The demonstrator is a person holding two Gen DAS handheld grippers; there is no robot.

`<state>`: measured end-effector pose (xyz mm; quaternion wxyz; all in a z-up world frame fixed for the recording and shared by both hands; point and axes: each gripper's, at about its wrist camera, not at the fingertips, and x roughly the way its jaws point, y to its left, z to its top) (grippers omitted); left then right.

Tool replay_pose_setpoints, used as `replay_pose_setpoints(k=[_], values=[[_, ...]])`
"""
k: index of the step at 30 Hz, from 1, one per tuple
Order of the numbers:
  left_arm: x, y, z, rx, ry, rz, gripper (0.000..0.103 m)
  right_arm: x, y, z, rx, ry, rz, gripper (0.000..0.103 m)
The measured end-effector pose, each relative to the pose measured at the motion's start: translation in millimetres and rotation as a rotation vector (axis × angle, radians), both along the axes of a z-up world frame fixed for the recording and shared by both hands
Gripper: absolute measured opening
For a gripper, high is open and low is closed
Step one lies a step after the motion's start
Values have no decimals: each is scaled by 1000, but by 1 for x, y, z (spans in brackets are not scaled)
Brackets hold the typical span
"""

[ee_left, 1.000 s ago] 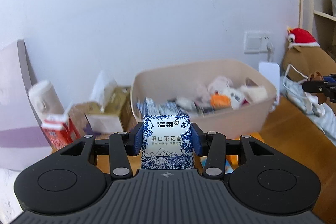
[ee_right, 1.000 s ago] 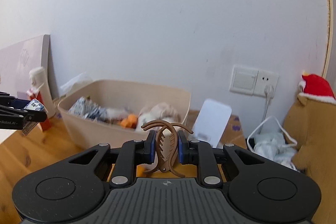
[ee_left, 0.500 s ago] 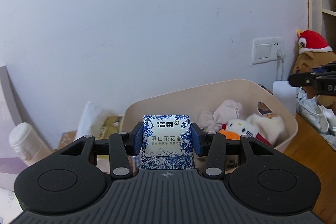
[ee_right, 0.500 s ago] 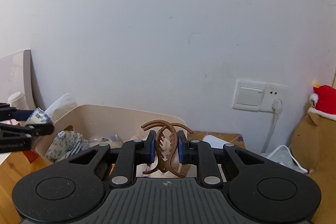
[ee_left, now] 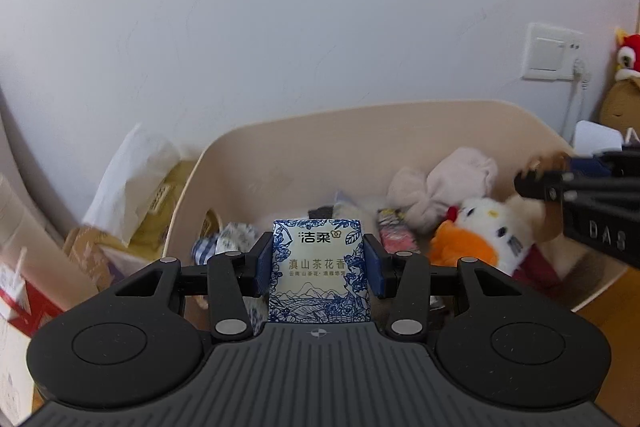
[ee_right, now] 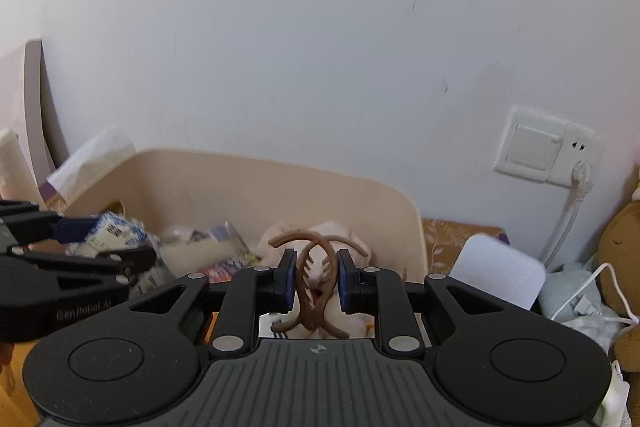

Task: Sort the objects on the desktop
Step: 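Carry the tissue pack and brown clip into the beige bin and open both tools, then withdraw both tools from the bin toward the bear tissue pack and orange bottle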

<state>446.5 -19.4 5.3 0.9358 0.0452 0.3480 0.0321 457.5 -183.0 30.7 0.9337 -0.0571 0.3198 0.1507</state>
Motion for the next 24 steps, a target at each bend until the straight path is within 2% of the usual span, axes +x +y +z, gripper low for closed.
replay_pose_setpoints(k=[1, 3, 5, 8, 12, 14, 17, 21, 24], values=[[1, 0, -3, -8, 4, -7, 47, -2, 0, -3, 5, 4, 2, 34], [-2, 0, -6, -9, -2, -34, 53, -8, -1, -5, 8, -10, 4, 41], [-7, -2, -8, 17, -14, -54, 71, -14, -2, -3, 5, -33, 8, 60], [-17, 0, -5, 30, -60, -43, 83, -21, -3, 3, 0, -62, 15, 71], [-28, 9, 1, -47, -61, -66, 84, -38, -6, 13, 30, -102, 16, 82], [-35, 12, 6, -63, -66, -67, 84, -47, -7, 17, 42, -126, 13, 93], [-51, 15, 14, -72, -99, -59, 84, -65, -14, 21, 72, -150, 9, 102], [-77, 15, 24, -81, -139, -79, 85, -74, -26, 20, 124, -147, -6, 103], [-95, 12, 26, -78, -143, -105, 85, -87, -33, 15, 127, -150, -14, 103]])
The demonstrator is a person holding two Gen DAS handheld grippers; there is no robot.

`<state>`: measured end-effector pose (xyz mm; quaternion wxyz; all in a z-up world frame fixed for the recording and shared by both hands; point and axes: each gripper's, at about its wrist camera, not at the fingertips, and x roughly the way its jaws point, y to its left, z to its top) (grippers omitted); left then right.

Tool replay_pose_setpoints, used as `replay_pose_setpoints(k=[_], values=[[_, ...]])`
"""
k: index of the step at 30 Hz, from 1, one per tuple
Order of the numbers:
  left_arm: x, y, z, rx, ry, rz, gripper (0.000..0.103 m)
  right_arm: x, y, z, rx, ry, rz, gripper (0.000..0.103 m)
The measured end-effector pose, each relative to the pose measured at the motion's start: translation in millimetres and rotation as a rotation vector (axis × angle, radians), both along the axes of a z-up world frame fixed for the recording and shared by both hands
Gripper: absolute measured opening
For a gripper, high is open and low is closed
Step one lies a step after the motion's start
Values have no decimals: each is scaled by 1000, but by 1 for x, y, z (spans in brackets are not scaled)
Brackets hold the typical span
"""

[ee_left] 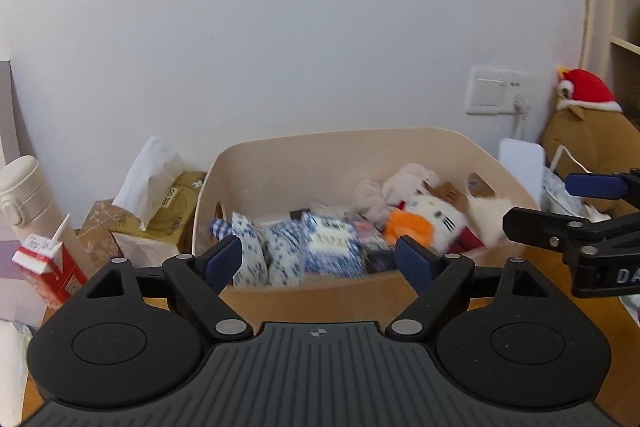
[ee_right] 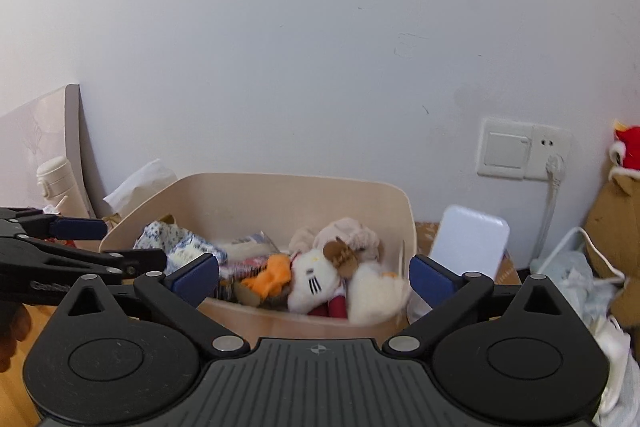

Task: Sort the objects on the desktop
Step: 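Withdraw both tools from the bin toward the bear tissue pack and orange bottle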

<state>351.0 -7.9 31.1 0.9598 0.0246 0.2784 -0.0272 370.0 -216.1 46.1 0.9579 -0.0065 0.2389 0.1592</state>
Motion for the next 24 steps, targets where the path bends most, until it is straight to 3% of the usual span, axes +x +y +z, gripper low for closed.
replay_pose_setpoints(k=[4, 11, 24], values=[[-22, -6, -10, 7, 15, -2, 85, -17, -5, -10, -14, 6, 3, 103], [-39, -26, -54, 20, 96, -66, 85, -26, -3, -42, -68, 53, 10, 103], [-22, -45, -109, 67, 194, -59, 85, -25, -13, -91, -80, 150, -28, 103]])
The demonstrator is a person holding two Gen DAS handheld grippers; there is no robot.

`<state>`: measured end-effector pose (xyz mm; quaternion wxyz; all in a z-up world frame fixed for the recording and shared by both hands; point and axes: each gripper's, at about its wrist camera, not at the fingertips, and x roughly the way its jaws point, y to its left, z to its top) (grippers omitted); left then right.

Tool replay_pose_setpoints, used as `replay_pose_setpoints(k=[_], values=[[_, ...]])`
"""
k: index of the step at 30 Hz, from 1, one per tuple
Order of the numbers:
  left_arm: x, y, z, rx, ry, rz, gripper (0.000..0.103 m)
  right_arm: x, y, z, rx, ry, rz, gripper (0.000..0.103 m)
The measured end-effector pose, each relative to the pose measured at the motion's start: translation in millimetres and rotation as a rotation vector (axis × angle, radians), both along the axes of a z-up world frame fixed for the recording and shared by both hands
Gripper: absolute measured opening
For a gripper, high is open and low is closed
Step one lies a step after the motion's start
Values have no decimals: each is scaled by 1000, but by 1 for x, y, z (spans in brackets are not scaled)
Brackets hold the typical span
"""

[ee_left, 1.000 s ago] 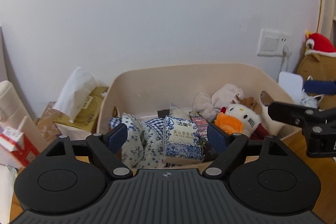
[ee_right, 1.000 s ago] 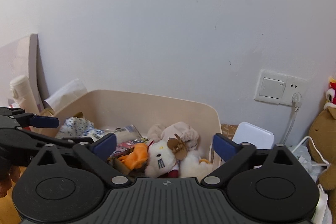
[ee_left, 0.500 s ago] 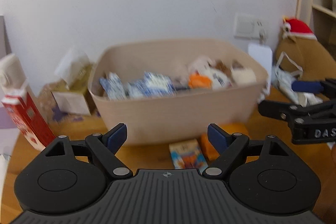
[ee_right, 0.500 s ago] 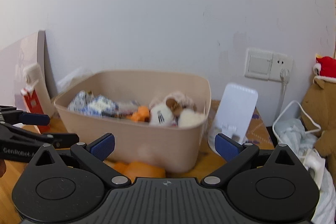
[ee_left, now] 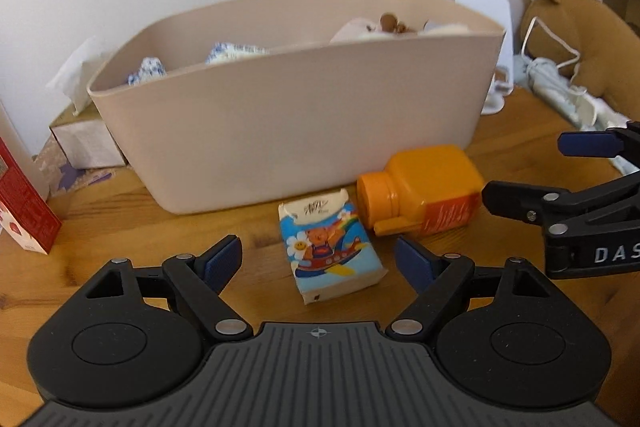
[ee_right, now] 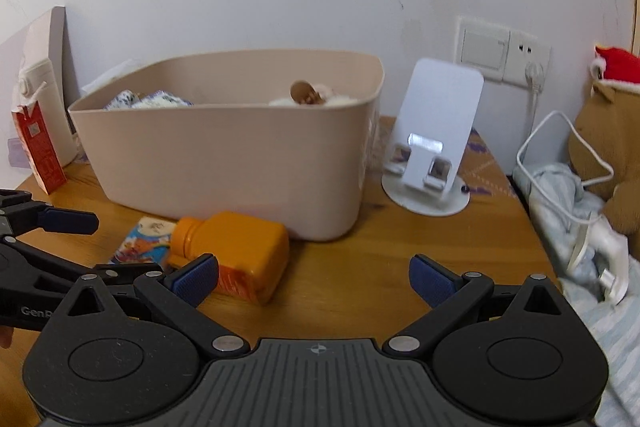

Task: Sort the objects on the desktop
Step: 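Withdraw both tools from the bin toward the bear tissue pack and orange bottle, then grasp the bear-print tissue pack with the left tool while the right tool grasps the orange bottle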

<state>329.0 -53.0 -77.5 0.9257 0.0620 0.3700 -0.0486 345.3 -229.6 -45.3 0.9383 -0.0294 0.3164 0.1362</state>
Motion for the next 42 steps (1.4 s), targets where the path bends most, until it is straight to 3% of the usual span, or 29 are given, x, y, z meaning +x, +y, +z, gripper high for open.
replay_pose_setpoints(k=[18, 33, 35, 38, 40, 42], values=[[27, 45, -20, -55, 10, 121, 85, 8, 45, -25, -78, 29, 79, 103], [32, 66, -19, -93, -15, 192, 85, 27, 83, -38, -91, 14, 34, 103], [33, 67, -19, -95, -15, 200, 83, 28, 83, -37, -84, 9, 29, 95], [33, 67, -17, -75, -23, 199, 58, 28, 81, -36, -60, 9, 31, 85], [29, 65, -14, -77, -25, 186, 47, 27, 80, -36, -50, 13, 22, 83], [27, 65, -13, -76, -19, 188, 47, 24, 80, -35, -50, 13, 20, 81]])
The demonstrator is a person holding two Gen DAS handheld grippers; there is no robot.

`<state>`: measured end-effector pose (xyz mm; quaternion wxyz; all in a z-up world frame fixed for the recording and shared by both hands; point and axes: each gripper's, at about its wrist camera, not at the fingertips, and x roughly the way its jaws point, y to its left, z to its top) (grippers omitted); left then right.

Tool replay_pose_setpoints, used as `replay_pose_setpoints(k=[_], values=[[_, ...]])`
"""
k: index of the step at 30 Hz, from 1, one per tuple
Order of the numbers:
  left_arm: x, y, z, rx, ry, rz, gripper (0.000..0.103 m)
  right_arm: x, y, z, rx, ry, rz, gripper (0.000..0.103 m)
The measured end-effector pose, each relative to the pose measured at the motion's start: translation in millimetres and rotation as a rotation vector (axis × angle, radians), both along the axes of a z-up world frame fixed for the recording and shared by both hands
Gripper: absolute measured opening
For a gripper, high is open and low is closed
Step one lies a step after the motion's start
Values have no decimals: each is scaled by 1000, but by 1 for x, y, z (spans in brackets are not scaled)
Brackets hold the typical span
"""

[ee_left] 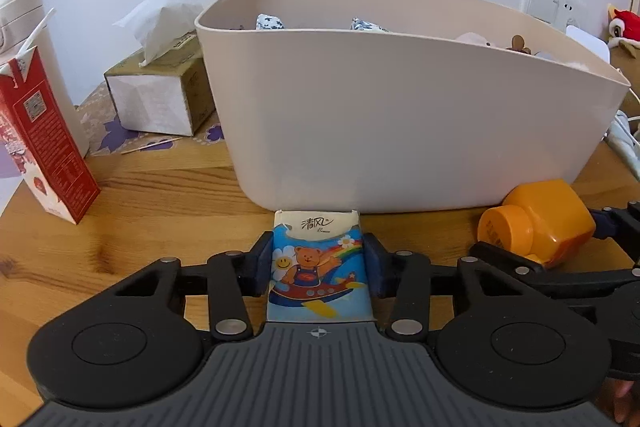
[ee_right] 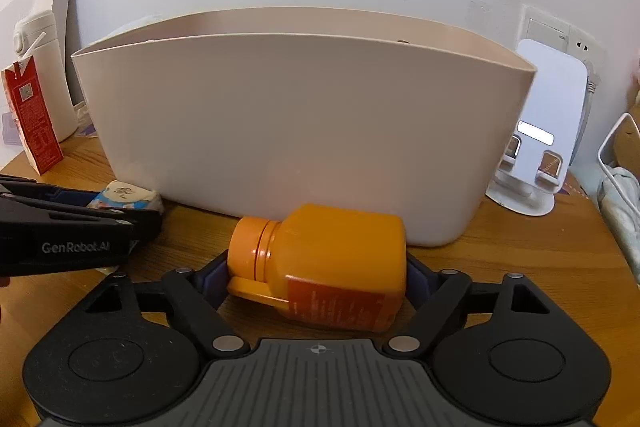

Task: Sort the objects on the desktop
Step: 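Grasp the bear-print tissue pack with the left tool while the right tool grasps the orange bottle, then carry the tissue pack and orange bottle into the beige bin and open both tools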

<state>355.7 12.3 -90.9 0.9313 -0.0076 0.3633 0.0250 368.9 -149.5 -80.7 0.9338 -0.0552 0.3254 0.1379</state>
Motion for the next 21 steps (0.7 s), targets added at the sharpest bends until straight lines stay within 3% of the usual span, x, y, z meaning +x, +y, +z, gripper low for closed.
replay_pose_setpoints(k=[9, 21], values=[[-22, -1, 5, -44, 21, -6, 46, -22, -8, 8, 9, 25, 38, 80], [-70, -17, 42, 21, -51, -57, 46, -77, -26, 43, 26, -40, 84, 79]])
